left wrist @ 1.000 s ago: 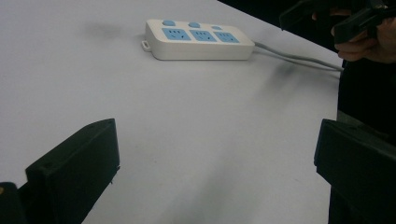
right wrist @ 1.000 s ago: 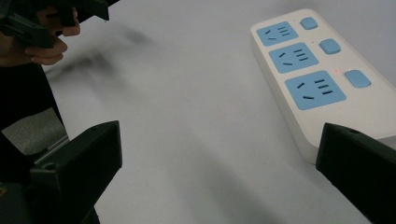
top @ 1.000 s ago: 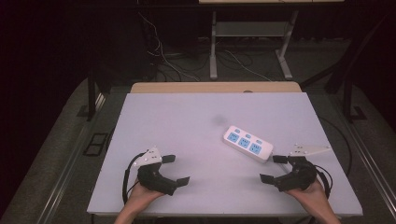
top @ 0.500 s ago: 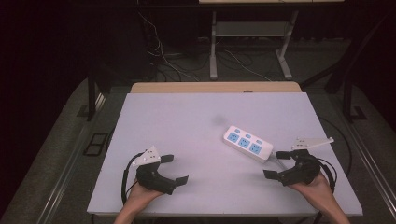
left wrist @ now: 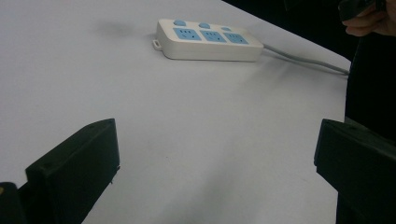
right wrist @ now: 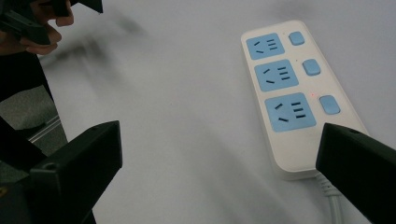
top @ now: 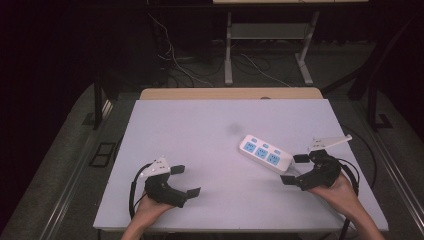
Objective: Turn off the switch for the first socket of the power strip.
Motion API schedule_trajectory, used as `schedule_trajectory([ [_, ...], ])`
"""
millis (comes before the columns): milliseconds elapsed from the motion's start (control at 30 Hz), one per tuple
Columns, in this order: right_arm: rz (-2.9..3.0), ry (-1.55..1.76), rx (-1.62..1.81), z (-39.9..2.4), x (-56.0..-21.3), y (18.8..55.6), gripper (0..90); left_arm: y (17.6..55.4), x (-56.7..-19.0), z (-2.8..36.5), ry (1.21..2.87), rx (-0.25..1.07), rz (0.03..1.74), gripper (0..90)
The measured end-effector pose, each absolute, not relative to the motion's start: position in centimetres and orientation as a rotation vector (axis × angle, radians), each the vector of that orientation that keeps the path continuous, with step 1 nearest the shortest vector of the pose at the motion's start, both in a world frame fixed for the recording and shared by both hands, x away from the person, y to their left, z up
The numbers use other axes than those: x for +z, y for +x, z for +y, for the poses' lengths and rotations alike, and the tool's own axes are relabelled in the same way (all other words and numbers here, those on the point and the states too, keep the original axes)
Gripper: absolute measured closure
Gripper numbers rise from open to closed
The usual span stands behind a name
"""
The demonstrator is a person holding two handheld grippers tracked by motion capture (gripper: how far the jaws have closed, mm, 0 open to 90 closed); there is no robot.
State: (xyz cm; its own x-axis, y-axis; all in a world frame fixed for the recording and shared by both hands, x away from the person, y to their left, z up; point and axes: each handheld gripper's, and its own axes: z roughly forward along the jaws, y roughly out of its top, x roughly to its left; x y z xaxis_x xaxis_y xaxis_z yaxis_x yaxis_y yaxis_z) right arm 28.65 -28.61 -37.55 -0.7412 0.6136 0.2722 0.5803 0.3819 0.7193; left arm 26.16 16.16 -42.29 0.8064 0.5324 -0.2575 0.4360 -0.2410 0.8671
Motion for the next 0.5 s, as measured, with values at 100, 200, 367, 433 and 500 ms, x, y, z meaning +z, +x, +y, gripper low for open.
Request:
schedule_trajectory([
  [100, 2.587, 1.111, 1.303, -28.5, -37.3, 29.0, 0.1, 26.2, -42.3, 16.2, 1.867, 0.108, 0.739, 0.0],
  [200, 2.593, 1.115, 1.287, -28.5, -37.1, 29.5, 0.1, 26.2, -42.3, 16.3, 1.872, 0.103, 0.737, 0.0],
  [367, 2.602, 1.112, 1.273, -28.5, -36.6, 30.3, 0.2, 26.3, -42.4, 16.3, 1.875, 0.096, 0.741, 0.0],
  [433, 2.605, 1.113, 1.269, -28.5, -36.3, 30.6, 0.1, 26.3, -42.4, 16.3, 1.875, 0.096, 0.743, 0.0],
  [500, 2.612, 1.107, 1.263, -28.3, -36.2, 30.9, 0.2, 26.3, -42.4, 16.3, 1.876, 0.096, 0.743, 0.0],
])
